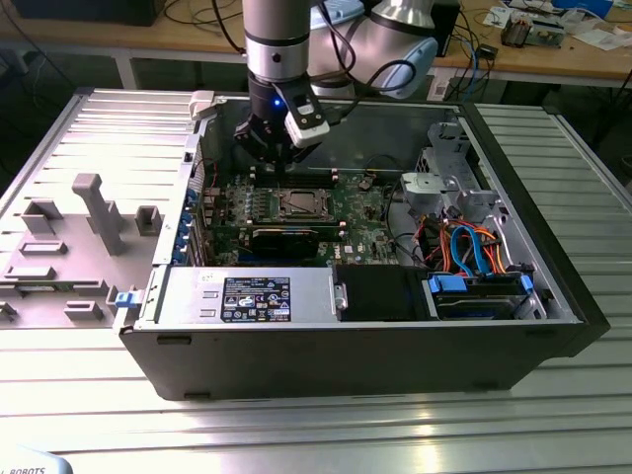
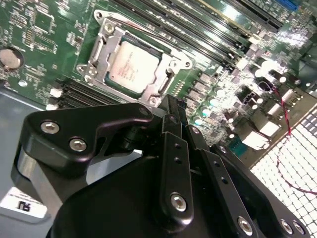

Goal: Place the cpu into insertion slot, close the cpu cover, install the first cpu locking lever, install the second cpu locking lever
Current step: 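Install the first cpu locking lever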

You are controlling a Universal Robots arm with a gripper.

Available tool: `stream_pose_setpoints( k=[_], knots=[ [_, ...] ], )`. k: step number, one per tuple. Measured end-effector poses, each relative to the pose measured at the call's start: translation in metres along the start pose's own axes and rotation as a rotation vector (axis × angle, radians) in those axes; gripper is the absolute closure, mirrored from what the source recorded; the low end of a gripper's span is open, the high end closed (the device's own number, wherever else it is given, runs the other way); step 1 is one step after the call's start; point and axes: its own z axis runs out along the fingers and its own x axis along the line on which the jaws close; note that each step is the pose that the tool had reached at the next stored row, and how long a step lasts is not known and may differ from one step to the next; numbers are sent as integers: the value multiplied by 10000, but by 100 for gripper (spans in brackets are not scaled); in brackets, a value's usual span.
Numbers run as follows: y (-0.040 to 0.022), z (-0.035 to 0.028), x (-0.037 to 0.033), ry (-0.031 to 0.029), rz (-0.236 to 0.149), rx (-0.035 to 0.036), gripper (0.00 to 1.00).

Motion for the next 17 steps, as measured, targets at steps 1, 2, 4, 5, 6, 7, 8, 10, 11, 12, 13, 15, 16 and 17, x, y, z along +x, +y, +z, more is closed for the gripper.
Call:
stream_pose_setpoints(
  k=[1, 2, 4, 5, 6, 7, 8, 10, 11, 12, 13, 15, 16, 17],
  knots=[
    [0, 0, 8, 0, -8, -1, 89],
    [0, 0, 10, 0, -14, 0, 89],
    [0, 0, 11, 1, -15, 0, 89],
    [0, 0, 11, 1, -14, 0, 89],
    [0, 0, 11, 1, -14, 0, 89],
    [0, 0, 11, 1, -14, 0, 89],
    [0, 0, 11, 1, -14, 0, 89],
    [-1, 1, 31, -9, -17, -2, 89],
    [-1, 2, 51, -10, -26, -1, 89],
    [-2, 4, 79, -11, -40, -1, 89],
    [-2, 4, 98, -12, -48, -2, 89],
    [-3, 4, 128, -10, -64, -2, 89],
    [-3, 4, 146, -11, -66, -2, 89],
    [-3, 4, 158, -11, -67, -2, 89]
  ],
)
